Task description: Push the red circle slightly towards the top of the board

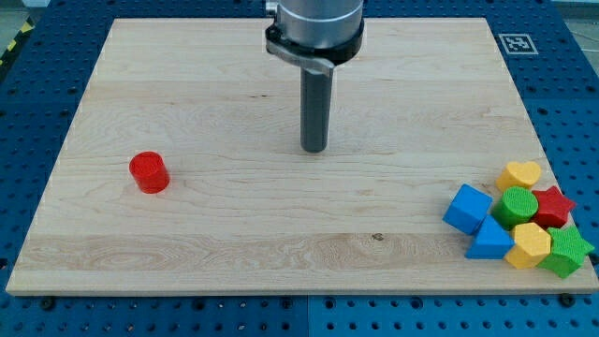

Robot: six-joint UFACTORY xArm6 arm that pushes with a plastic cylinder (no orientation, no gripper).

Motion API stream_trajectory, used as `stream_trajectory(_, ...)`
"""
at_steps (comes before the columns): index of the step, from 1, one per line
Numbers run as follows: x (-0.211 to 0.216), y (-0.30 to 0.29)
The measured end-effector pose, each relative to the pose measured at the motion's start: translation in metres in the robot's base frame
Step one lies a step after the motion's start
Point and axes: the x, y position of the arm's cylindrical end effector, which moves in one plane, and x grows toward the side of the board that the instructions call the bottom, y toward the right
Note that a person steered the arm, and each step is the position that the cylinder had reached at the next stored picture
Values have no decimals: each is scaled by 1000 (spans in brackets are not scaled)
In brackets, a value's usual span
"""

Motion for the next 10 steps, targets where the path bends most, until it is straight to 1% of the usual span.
stream_trajectory(1, 29, -15)
stream_trajectory(2, 46, -42)
stream_trajectory(6, 47, -169)
stream_trajectory(7, 61, -181)
stream_trajectory(8, 76, -182)
stream_trajectory(9, 62, -214)
stream_trajectory(10, 47, -233)
